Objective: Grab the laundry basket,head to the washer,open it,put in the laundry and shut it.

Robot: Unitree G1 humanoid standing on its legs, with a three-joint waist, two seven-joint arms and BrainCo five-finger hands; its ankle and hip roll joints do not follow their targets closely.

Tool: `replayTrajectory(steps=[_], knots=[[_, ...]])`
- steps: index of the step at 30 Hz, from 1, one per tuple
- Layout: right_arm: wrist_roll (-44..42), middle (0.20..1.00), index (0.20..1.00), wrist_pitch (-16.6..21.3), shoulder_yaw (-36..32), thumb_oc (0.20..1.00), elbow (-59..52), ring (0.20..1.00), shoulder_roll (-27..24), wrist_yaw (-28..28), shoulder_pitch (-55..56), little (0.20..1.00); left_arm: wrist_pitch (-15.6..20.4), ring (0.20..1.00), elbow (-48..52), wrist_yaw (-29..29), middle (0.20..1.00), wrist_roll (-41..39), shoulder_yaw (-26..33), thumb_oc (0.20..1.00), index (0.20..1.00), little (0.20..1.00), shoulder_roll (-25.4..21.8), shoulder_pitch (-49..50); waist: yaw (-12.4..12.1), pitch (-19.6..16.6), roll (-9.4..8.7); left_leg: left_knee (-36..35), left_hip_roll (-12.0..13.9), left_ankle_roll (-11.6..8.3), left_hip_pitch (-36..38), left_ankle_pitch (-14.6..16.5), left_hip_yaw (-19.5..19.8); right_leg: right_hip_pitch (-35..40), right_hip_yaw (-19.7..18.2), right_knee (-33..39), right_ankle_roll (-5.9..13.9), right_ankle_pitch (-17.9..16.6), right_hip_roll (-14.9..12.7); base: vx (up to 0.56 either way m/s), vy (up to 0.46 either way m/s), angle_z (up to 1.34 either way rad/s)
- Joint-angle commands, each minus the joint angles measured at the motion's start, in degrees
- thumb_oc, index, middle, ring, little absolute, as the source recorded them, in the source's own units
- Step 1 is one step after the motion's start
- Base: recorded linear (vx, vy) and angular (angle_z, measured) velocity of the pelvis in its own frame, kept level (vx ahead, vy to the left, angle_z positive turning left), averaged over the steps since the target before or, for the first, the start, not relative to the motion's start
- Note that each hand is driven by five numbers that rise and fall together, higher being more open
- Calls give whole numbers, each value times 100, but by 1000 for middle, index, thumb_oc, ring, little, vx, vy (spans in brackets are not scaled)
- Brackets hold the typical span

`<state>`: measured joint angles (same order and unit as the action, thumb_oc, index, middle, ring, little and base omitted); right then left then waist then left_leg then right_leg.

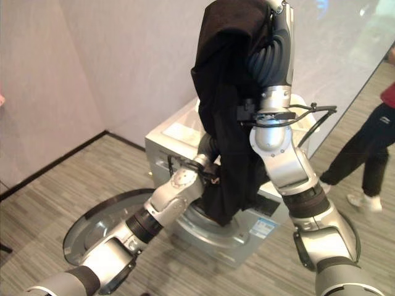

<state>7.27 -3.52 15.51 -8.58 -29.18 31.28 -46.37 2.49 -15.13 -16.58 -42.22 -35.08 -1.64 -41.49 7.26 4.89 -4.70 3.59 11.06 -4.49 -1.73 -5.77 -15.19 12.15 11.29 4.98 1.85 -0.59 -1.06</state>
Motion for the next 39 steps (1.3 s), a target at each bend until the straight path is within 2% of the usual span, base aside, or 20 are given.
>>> replayTrajectory(steps=[1, 16, 23, 24, 25, 26, 30, 39], knots=[[-75, 200, 200, 264, -75, 200, 63, 200, 41, 262, -548, 200, 456, 200, -336, 40, 200, 71, -299, 200, 200, 200, 536, -711, -79, -255, 251, -212, 256, -215, -143, -121, -257, 160, -29, -110, 13, 988, 7, 0, 0, 0], [119, 200, 200, 361, -80, 200, -47, 200, 377, 350, -30, 200, 814, 200, -19, -181, 200, 148, -84, 200, 200, 200, 449, -234, -31, -243, 279, -230, 267, -200, -99, -134, -341, 134, -104, -126, -12, 1000, 15, -4, -10, -3], [253, 200, 200, 576, -228, 200, -446, 200, 411, 238, 652, 200, 958, 200, 590, -151, 200, 413, 62, 200, 200, 200, 93, 321, -38, -201, 293, -256, 274, -195, -76, -143, -391, 106, -125, -113, -11, 983, 24, -4, -8, -1], [263, 467, 467, 601, -260, 467, -533, 467, 411, 195, 796, 467, 964, 200, 673, -153, 200, 428, 68, 200, 200, 200, 35, 426, -39, -205, 291, -253, 275, -190, -77, -142, -395, 101, -126, -115, -10, 981, 23, 0, 0, 0], [260, 655, 655, 636, -263, 655, -567, 655, 388, 153, 887, 655, 982, 200, 731, -121, 200, 426, 89, 200, 200, 200, 16, 483, -37, -193, 292, -253, 274, -187, -76, -142, -404, 102, -120, -117, -8, 981, 24, 0, 0, 0], [219, 1000, 1000, 672, -320, 1000, -675, 1000, 421, 100, 1058, 1000, 992, 200, 812, -105, 200, 419, 104, 200, 200, 200, -6, 608, -41, -186, 298, -257, 275, -183, -71, -146, -407, 102, -122, -131, -7, 982, 22, 0, 0, 0], [134, 1000, 1000, 822, -497, 1000, -864, 1000, 399, -7, 1475, 1000, 1056, 200, 1071, -60, 200, 470, 205, 200, 200, 200, -120, 891, -32, -170, 306, -271, 274, -172, -57, -149, -441, 90, -132, -145, 3, 971, 11, -2, 0, -1], [461, 1000, 1000, 964, -929, 1000, -1058, 1000, 340, 235, 2079, 1000, 1240, 200, 1310, -96, 200, 561, 466, 200, 200, 200, -275, 1145, 55, -175, 390, -403, 233, -126, 70, -126, -619, 60, -229, -34, 79, 875, -55, -6, 4, -11]])
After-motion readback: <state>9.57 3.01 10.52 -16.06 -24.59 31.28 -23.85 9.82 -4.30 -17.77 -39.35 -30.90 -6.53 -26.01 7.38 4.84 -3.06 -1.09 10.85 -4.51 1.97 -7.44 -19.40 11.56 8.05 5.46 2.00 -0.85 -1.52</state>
